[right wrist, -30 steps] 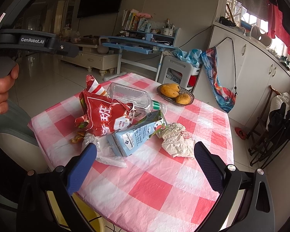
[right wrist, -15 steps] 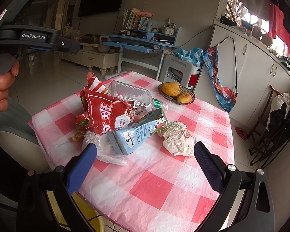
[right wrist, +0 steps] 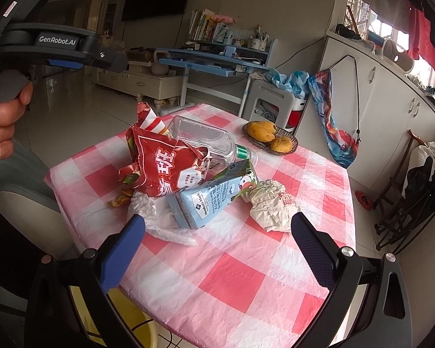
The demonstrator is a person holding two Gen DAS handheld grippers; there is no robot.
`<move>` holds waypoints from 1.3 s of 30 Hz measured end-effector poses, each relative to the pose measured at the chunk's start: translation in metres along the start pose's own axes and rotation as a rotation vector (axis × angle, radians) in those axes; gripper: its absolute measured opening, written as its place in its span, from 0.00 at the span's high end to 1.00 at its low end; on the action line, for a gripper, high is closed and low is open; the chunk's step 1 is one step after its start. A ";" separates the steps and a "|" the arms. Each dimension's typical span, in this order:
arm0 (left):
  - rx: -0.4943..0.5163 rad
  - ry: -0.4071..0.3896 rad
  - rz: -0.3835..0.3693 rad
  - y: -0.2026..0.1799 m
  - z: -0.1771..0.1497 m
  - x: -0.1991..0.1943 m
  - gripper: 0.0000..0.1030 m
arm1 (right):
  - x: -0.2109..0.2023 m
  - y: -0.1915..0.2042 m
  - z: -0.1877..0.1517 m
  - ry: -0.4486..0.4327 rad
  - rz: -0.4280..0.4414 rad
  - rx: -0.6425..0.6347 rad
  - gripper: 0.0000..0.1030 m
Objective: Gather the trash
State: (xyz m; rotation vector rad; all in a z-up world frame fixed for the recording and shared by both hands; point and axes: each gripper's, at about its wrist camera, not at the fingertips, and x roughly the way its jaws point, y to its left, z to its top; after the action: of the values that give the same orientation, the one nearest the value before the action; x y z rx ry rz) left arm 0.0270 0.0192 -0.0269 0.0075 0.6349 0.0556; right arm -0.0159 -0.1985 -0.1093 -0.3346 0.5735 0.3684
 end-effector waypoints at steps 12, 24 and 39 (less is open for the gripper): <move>0.002 0.002 -0.001 -0.001 0.000 0.001 0.07 | 0.002 0.003 0.000 0.012 0.011 -0.011 0.06; -0.032 0.015 -0.017 -0.007 -0.005 0.001 0.07 | -0.004 -0.005 -0.003 0.003 0.001 0.002 0.06; 0.004 0.021 -0.003 -0.036 -0.013 -0.009 0.07 | -0.003 -0.003 -0.007 0.016 0.056 -0.001 0.06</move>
State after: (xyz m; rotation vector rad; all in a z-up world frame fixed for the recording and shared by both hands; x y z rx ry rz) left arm 0.0139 -0.0170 -0.0328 0.0097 0.6559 0.0511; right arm -0.0203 -0.2049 -0.1124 -0.3234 0.5997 0.4200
